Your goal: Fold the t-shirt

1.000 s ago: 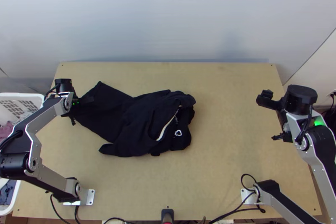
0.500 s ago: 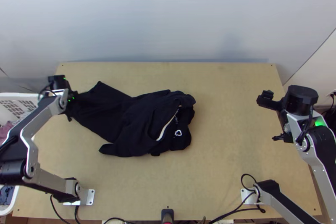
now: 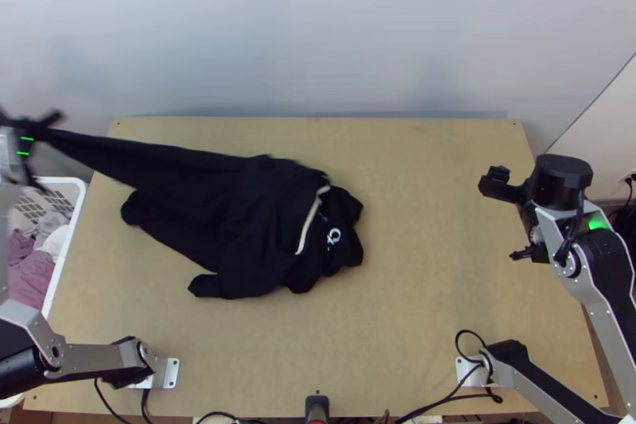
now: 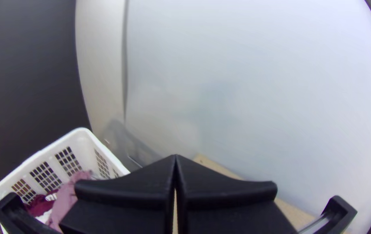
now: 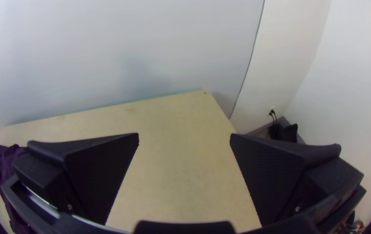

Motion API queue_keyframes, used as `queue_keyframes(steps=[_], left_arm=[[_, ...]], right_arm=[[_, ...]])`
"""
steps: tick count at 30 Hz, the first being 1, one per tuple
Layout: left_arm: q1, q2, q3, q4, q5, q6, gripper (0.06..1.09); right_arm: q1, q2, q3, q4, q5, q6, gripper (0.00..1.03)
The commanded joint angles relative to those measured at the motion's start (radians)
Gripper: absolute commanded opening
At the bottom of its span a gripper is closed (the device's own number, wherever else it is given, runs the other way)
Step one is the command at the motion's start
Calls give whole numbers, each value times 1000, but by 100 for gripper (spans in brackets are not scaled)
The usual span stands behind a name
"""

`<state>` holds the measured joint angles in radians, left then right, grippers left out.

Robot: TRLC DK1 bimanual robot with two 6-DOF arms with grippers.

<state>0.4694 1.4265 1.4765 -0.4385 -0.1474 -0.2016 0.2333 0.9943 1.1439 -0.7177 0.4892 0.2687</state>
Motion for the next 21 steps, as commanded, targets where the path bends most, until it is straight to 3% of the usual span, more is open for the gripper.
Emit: queue_keyframes(steps=[1, 12, 15, 21], left_arm=[[287, 18, 242, 0, -3, -5, 9], [747, 170, 590, 152, -34, 19, 9], [827, 203, 607, 233, -57, 50, 9], [880, 247, 607, 254, -81, 73, 9]], right_arm=[[24, 26, 19, 4, 0, 0, 98], [57, 40, 20, 3, 0, 4, 98], [63, 43, 22, 3, 0, 4, 98], [78, 44, 17, 3, 0, 6, 98]])
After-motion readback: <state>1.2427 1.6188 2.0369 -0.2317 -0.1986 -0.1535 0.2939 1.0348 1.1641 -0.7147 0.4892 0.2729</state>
